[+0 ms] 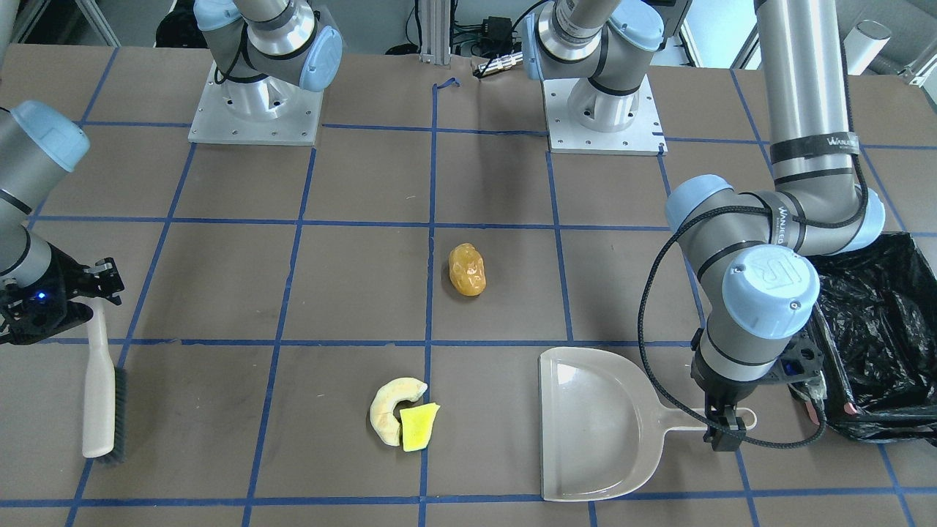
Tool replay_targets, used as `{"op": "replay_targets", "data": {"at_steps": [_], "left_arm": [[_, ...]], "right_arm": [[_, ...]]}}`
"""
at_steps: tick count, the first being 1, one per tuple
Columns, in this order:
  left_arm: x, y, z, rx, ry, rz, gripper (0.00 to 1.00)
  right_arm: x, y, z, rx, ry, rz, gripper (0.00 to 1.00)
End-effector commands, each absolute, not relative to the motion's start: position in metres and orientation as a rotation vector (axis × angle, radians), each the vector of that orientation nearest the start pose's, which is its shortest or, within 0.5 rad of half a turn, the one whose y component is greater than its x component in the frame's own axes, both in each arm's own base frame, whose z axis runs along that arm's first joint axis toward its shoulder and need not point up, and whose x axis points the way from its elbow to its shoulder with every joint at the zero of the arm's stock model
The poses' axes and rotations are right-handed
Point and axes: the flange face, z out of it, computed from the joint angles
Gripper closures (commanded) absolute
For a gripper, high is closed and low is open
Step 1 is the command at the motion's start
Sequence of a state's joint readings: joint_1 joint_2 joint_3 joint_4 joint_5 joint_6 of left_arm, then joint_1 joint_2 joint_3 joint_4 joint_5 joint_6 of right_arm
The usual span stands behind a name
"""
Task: Sweep and dump trash into bin
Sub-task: 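Grasp the dustpan handle with the left gripper while the right gripper grasps the brush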
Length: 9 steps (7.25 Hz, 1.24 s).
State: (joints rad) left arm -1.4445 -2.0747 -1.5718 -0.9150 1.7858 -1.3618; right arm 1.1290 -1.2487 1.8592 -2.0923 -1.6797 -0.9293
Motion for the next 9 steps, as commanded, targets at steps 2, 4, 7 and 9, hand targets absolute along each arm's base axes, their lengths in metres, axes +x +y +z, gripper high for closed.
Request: {"op": "replay_targets", "data": {"at_steps": [2, 4, 7, 9], "left_arm": [[-0.025, -0.689, 0.254, -2.077, 2.210, -0.391, 0.01], [-0.022, -0.692, 0.243, -2.070, 2.202, -0.377, 0.01], [-0.019, -0.690, 0.231, -2.066, 2.189, -0.352, 0.02], [-0.001, -0.692, 0.232, -2.093, 2.164, -0.350, 0.20]], "right_arm": [[-0.123, -0.546, 0.234, -0.757, 3.071, 0.218, 0.77], [-0.123, -0.547, 0.242, -0.690, 3.095, 0.204, 0.87], [-0.102, -0.532, 0.277, -0.319, 3.147, 0.218, 0.88], [-0.034, -0.528, 0.295, -0.262, 3.179, 0.236, 0.90]]}}
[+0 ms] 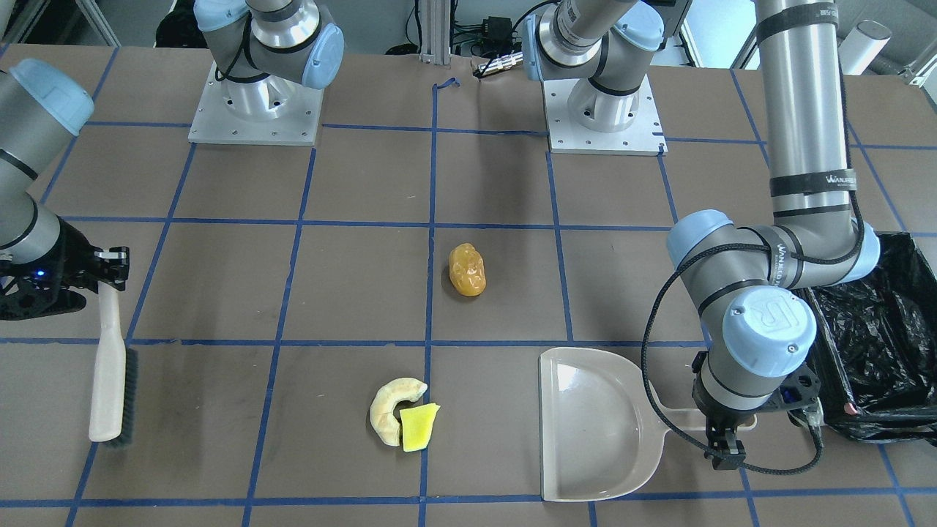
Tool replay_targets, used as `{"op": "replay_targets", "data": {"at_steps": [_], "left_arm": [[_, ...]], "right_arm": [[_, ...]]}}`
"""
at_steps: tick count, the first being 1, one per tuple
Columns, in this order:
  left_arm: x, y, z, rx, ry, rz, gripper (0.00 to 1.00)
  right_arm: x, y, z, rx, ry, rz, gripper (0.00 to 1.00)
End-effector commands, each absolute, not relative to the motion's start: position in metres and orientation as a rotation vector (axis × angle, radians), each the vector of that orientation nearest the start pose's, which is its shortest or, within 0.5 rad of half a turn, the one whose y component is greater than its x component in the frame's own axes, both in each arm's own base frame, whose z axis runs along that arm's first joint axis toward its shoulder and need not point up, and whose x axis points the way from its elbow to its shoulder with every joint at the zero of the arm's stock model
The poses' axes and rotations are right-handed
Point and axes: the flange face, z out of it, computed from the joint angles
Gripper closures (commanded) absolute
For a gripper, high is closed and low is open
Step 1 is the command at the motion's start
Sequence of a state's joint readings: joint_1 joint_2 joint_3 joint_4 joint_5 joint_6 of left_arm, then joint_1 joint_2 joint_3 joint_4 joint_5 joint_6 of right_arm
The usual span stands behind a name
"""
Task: Sweep and dump trash into bin
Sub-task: 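Carry the brush with the right gripper toward the sponge and crescent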
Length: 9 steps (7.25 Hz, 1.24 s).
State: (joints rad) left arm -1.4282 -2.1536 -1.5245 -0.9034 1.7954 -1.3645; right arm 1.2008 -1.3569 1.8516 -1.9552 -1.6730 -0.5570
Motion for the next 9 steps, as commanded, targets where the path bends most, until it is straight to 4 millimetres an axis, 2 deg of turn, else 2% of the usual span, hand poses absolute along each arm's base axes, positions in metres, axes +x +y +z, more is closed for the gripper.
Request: {"op": "replay_targets", "data": {"at_steps": [1, 2, 3, 4, 5, 7, 8, 9], "left_arm": [[0.000, -0.692, 0.232, -2.099, 2.160, -0.351, 0.54], [0.000, -0.692, 0.232, -2.097, 2.161, -0.351, 0.75], [-0.001, -0.693, 0.234, -2.103, 2.164, -0.353, 0.84], [-0.001, -0.693, 0.236, -2.107, 2.164, -0.356, 0.87], [-0.002, -0.693, 0.237, -2.114, 2.168, -0.354, 1.00], [-0.005, -0.692, 0.245, -2.113, 2.174, -0.368, 1.00], [-0.014, -0.691, 0.255, -2.120, 2.173, -0.395, 1.00], [-0.024, -0.691, 0.260, -2.110, 2.186, -0.414, 1.00]], "right_arm": [[-0.010, -0.519, 0.302, -0.162, 3.178, 0.280, 0.90], [0.019, -0.515, 0.305, -0.124, 3.188, 0.294, 0.90], [0.052, -0.511, 0.305, -0.064, 3.204, 0.296, 0.90], [0.092, -0.505, 0.304, -0.005, 3.220, 0.292, 0.90], [0.132, -0.494, 0.303, 0.078, 3.231, 0.308, 0.91], [0.223, -0.461, 0.294, 0.302, 3.260, 0.295, 0.92], [0.259, -0.450, 0.285, 0.344, 3.248, 0.302, 0.92], [0.280, -0.449, 0.277, 0.424, 3.207, 0.298, 0.92]]}}
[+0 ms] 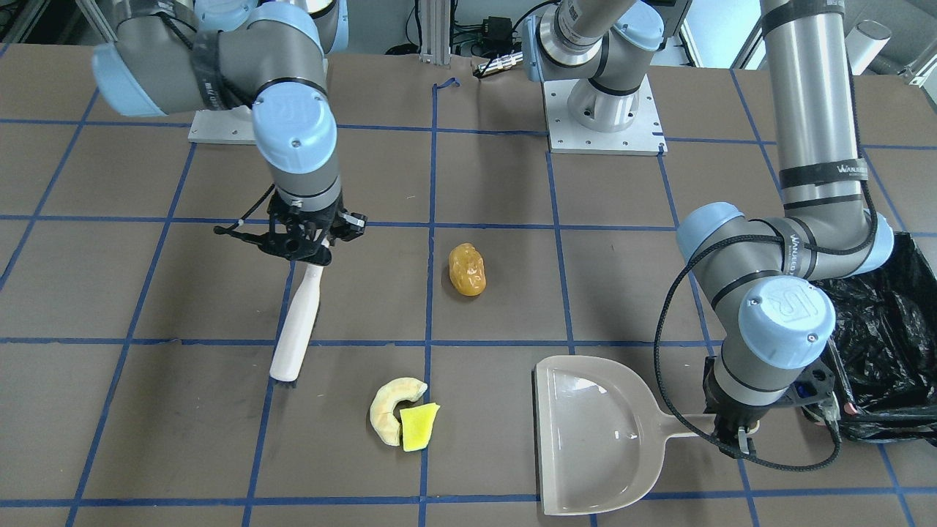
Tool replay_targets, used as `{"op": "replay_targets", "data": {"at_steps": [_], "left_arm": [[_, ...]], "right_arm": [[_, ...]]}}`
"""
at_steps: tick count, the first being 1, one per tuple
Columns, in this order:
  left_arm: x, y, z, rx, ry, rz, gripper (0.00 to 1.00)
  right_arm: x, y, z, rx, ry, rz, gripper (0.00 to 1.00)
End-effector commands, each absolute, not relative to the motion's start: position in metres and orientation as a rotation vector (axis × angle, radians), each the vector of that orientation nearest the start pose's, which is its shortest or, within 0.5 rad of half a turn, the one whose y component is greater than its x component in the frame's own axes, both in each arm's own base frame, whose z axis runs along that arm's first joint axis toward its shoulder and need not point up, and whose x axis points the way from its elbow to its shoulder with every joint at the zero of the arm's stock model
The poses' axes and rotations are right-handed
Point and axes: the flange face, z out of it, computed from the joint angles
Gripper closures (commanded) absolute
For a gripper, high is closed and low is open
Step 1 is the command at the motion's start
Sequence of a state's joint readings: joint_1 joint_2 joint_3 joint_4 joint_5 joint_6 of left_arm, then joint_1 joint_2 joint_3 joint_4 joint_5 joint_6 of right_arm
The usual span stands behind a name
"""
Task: Sweep and dump trash into bin
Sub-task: 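Carry the brush with the right gripper toward the sponge and crescent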
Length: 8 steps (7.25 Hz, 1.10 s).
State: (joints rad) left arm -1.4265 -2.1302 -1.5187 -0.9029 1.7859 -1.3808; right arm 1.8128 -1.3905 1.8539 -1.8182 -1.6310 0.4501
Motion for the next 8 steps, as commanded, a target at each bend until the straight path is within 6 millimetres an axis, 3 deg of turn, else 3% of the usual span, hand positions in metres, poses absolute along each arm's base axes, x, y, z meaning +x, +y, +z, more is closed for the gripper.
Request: {"op": "replay_targets", "data": {"at_steps": [1, 3, 4, 6, 8], "left_arm": [[-0.030, -0.690, 0.260, -2.094, 2.183, -0.428, 1.00], [-0.053, -0.686, 0.252, -2.051, 2.106, -0.499, 1.00], [-0.057, -0.685, 0.249, -2.046, 2.103, -0.498, 1.00], [-0.060, -0.684, 0.244, -2.068, 2.084, -0.492, 1.00], [-0.060, -0.684, 0.244, -2.068, 2.084, -0.492, 1.00]], "right_arm": [[0.286, -0.455, 0.272, 0.425, 3.191, 0.292, 0.92], [0.303, -0.484, 0.262, 0.445, 3.163, 0.291, 0.92], [0.321, -0.494, 0.268, 0.423, 3.160, 0.262, 0.92], [0.350, -0.510, 0.252, 0.431, 3.156, 0.271, 0.92], [0.356, -0.513, 0.249, 0.415, 3.160, 0.277, 0.92]]}}
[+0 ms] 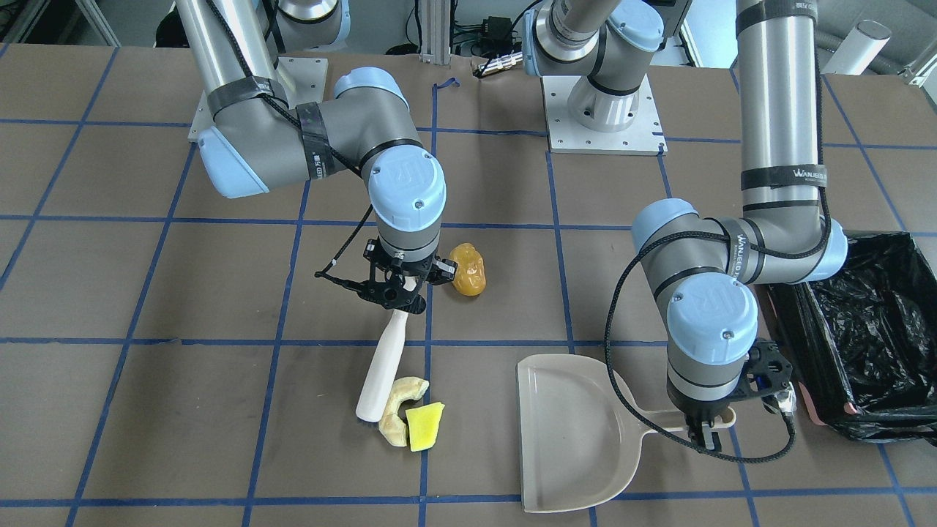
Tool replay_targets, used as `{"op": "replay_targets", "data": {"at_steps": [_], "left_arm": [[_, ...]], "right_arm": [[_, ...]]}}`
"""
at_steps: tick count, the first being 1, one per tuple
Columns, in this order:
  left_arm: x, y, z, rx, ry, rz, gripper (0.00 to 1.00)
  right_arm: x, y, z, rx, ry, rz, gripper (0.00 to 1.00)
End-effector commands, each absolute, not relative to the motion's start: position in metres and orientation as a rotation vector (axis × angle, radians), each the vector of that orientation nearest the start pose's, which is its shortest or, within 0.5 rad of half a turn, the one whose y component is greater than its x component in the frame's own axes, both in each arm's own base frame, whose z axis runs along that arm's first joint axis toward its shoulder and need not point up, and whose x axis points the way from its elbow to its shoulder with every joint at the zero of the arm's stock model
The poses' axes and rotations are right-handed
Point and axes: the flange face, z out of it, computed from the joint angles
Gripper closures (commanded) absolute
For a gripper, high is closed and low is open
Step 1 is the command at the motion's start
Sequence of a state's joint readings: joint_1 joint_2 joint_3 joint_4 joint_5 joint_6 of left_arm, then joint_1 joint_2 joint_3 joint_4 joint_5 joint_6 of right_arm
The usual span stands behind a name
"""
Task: Sweep and dump trash into bin
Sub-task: 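Carry the brush with the right gripper toward the sponge and crescent, then sweep the sponge and crescent into the dustpan with the right gripper's brush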
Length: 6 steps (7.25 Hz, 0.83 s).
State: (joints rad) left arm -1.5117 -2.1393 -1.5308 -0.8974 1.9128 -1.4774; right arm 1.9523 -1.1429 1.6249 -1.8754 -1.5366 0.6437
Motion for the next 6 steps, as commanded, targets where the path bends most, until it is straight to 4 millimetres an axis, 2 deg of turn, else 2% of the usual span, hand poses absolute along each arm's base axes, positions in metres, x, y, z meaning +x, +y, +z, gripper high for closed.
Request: {"op": "replay_targets", "data": {"at_steps": [1, 2, 3, 5, 6], "left_arm": [[-0.059, -0.685, 0.245, -2.055, 2.084, -0.500, 1.00], [-0.060, -0.686, 0.247, -2.067, 2.083, -0.499, 1.00], [-0.060, -0.686, 0.247, -2.067, 2.083, -0.499, 1.00], [-0.060, -0.687, 0.247, -2.069, 2.085, -0.500, 1.00], [-0.060, -0.688, 0.248, -2.070, 2.085, -0.504, 1.00]], "right_arm": [[0.359, -0.513, 0.244, 0.398, 3.163, 0.280, 0.92], [0.365, -0.518, 0.242, 0.359, 3.165, 0.276, 0.92], [0.381, -0.523, 0.237, 0.257, 3.172, 0.272, 0.92], [0.408, -0.548, 0.232, 0.062, 3.161, 0.245, 0.92], [0.438, -0.550, 0.231, -0.051, 3.097, 0.243, 0.92]]}}
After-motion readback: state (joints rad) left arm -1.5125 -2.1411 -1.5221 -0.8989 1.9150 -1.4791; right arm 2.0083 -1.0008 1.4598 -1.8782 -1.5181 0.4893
